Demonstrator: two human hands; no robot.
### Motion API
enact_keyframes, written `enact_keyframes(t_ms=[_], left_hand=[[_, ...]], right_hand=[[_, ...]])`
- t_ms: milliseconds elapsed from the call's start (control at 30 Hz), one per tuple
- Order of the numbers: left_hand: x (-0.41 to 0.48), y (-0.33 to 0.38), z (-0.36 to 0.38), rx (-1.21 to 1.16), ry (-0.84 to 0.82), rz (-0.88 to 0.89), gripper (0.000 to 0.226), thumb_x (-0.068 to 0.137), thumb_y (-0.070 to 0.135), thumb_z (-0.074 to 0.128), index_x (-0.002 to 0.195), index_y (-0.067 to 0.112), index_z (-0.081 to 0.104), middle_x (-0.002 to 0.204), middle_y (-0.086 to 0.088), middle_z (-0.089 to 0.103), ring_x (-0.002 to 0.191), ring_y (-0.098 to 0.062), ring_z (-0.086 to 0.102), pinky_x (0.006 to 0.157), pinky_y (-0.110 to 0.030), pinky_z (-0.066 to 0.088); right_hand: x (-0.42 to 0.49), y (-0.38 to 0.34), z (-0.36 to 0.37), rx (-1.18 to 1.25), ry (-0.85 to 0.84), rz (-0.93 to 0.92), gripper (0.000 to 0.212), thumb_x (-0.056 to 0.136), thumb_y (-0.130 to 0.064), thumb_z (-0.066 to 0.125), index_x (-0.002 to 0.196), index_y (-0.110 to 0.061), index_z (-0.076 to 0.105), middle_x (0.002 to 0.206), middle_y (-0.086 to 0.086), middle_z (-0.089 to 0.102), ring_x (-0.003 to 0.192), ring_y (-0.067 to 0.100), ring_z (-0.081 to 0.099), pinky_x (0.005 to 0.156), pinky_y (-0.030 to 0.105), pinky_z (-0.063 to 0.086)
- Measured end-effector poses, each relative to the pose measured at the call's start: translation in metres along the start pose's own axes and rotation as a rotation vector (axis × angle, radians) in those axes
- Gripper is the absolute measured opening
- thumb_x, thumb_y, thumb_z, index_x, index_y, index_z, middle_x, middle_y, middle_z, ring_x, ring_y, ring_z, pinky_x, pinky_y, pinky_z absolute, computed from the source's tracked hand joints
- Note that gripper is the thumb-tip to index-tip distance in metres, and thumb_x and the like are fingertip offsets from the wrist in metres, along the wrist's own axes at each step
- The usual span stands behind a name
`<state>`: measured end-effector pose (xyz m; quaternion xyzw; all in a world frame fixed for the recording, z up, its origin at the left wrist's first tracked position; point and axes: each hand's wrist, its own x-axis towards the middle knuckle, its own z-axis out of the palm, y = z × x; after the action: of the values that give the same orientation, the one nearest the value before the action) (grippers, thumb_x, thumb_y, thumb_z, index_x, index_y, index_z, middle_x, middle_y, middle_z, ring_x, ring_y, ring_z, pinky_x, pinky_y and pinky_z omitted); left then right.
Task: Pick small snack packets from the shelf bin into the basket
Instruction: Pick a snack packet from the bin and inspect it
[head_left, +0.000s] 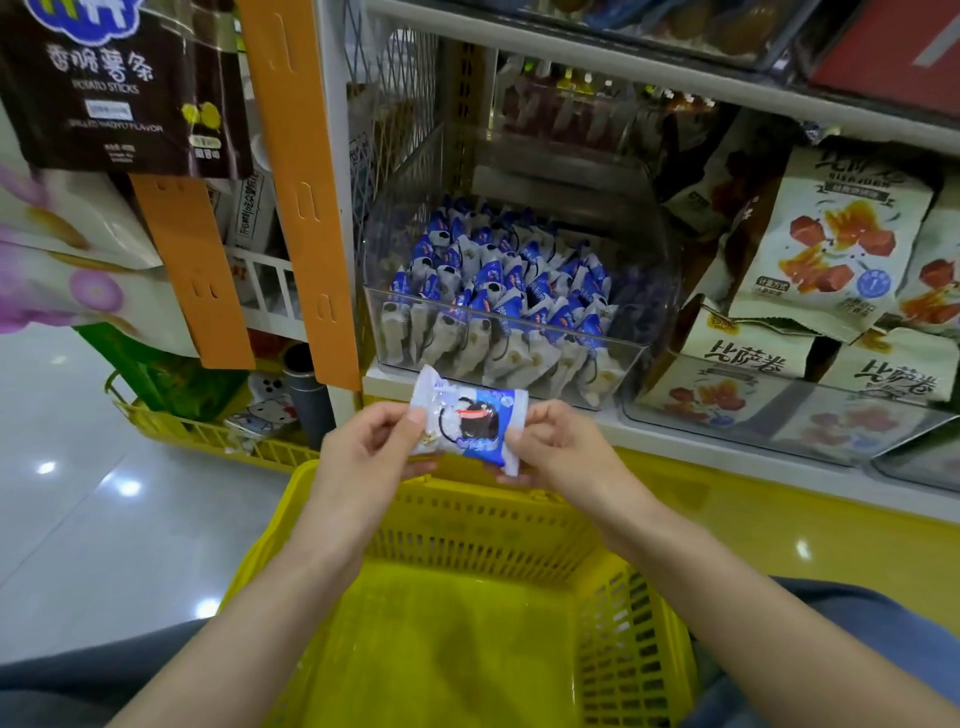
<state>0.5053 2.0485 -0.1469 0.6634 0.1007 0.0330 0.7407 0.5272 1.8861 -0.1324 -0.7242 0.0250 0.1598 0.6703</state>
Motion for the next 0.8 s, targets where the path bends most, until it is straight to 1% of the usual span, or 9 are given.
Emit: enact_keyframes(t_ms=[67,100,167,233,333,400,467,633,800], left_hand=[[0.003,-0.003,-0.003,0.091,0.045,0.053,0.020,0.094,0.015,0.050,0.082,0.010,0.064,0.079,-0.005,0.067,0.077,-0.015,0.063,0.067,-0.028,0.057],[0.004,-0.005,-0.004,0.179,0.053,0.104,0.021,0.094,0.016,0.050,0.078,0.011,0.062,0.074,-0.004,0.064,0.074,-0.016,0.060,0.069,-0.032,0.054],[0.003,-0.007,-0.007,0.384,0.045,0.238,0.024,0.094,0.019,0.051,0.071,0.018,0.057,0.065,0.001,0.059,0.063,-0.010,0.051,0.061,-0.022,0.044],[0.001,-0.006,-0.009,0.556,0.010,0.378,0.023,0.092,0.020,0.054,0.069,0.021,0.055,0.060,0.007,0.056,0.057,-0.002,0.048,0.053,-0.011,0.035],[-0.004,-0.007,-0.006,0.680,-0.074,0.465,0.018,0.089,0.018,0.059,0.072,0.021,0.058,0.065,0.011,0.059,0.072,0.005,0.055,0.059,-0.006,0.037],[-0.007,-0.009,-0.003,0.687,-0.109,0.460,0.017,0.089,0.020,0.059,0.073,0.024,0.059,0.067,0.012,0.060,0.075,0.003,0.055,0.061,-0.007,0.038],[-0.009,-0.008,-0.002,0.664,-0.121,0.447,0.018,0.089,0.021,0.058,0.073,0.028,0.059,0.066,0.013,0.061,0.074,0.002,0.056,0.061,-0.008,0.038],[-0.007,-0.005,0.001,0.509,-0.100,0.308,0.024,0.089,0.019,0.058,0.068,0.028,0.060,0.060,0.018,0.060,0.060,0.002,0.053,0.053,-0.011,0.036],[-0.004,-0.003,0.001,0.355,-0.189,0.174,0.023,0.090,0.018,0.056,0.068,0.021,0.062,0.061,0.007,0.061,0.061,-0.002,0.053,0.060,-0.026,0.044]], right_hand=[[0.000,0.004,0.002,-0.219,-0.061,0.009,0.014,0.092,-0.003,0.052,0.099,-0.013,0.046,0.091,0.014,0.067,0.064,0.008,0.064,0.060,0.017,0.053],[0.000,0.006,0.002,-0.397,-0.080,-0.001,0.021,0.091,-0.004,0.054,0.108,-0.013,0.045,0.102,0.013,0.066,0.075,0.012,0.065,0.068,0.021,0.052],[0.001,0.014,0.002,-0.712,-0.091,-0.058,0.041,0.092,-0.008,0.054,0.129,-0.011,0.037,0.126,0.006,0.055,0.107,0.016,0.057,0.087,0.024,0.044],[-0.001,0.017,0.004,-0.749,-0.065,-0.153,0.046,0.093,-0.011,0.052,0.136,-0.012,0.034,0.135,0.002,0.046,0.120,0.012,0.047,0.095,0.018,0.035],[-0.005,0.012,0.011,-0.562,-0.039,-0.291,0.027,0.095,-0.022,0.050,0.122,-0.019,0.050,0.112,-0.012,0.058,0.099,-0.006,0.052,0.083,0.006,0.039],[-0.005,0.011,0.011,-0.554,-0.013,-0.371,0.014,0.094,-0.026,0.052,0.103,-0.023,0.061,0.088,-0.019,0.061,0.084,-0.008,0.056,0.075,0.009,0.044],[-0.005,0.011,0.011,-0.590,-0.001,-0.401,0.008,0.090,-0.026,0.058,0.089,-0.024,0.066,0.076,-0.016,0.062,0.074,-0.002,0.058,0.070,0.017,0.047],[-0.004,0.009,0.011,-0.566,0.040,-0.470,0.009,0.085,-0.024,0.065,0.077,-0.028,0.064,0.067,-0.015,0.063,0.067,-0.002,0.057,0.060,0.012,0.044],[-0.012,0.005,0.008,-0.894,0.082,-0.731,0.011,0.089,-0.031,0.058,0.086,-0.022,0.062,0.077,-0.011,0.059,0.072,0.005,0.054,0.062,0.029,0.048]])
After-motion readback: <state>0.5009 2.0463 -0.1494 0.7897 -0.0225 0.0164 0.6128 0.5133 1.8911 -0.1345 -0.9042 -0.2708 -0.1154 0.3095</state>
